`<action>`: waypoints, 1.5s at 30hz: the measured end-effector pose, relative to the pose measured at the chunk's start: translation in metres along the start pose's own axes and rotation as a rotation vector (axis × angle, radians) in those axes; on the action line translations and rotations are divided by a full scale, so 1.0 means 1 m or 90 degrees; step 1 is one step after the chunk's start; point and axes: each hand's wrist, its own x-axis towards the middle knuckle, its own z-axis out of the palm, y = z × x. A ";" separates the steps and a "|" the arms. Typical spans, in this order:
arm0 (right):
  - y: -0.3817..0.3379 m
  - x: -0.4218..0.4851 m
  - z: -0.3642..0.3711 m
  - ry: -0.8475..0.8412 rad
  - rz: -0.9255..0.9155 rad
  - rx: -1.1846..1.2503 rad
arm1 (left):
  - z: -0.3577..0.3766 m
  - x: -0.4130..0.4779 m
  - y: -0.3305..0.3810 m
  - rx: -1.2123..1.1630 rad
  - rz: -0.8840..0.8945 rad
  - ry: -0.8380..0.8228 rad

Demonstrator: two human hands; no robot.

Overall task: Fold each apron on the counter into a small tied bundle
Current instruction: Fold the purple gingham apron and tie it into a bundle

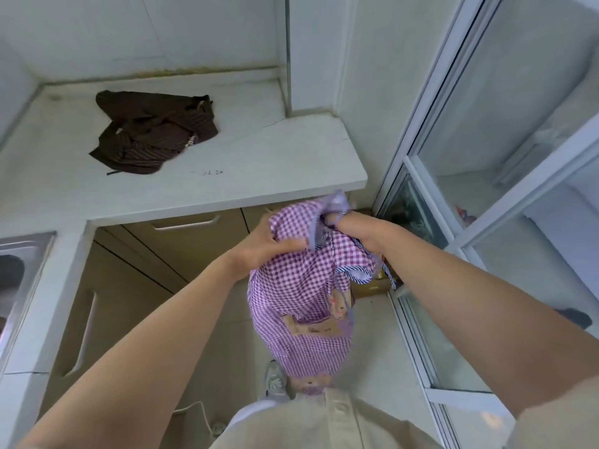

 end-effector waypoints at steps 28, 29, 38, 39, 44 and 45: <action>0.004 0.019 0.021 -0.110 -0.150 0.354 | -0.011 -0.002 -0.001 -0.320 -0.195 0.164; 0.002 0.021 0.022 -0.110 -0.153 0.357 | -0.013 -0.003 -0.002 -0.313 -0.197 0.170; 0.003 0.030 0.010 0.171 -0.165 0.336 | -0.033 -0.009 -0.010 -0.347 -0.137 0.348; 0.006 0.030 0.003 0.210 -0.142 0.358 | -0.037 -0.010 -0.012 -0.336 -0.131 0.369; 0.023 0.022 -0.021 0.190 -0.089 0.236 | -0.049 -0.016 -0.020 -0.267 -0.119 0.413; 0.027 0.017 -0.024 0.159 -0.069 0.145 | -0.048 -0.017 -0.021 -0.230 -0.134 0.398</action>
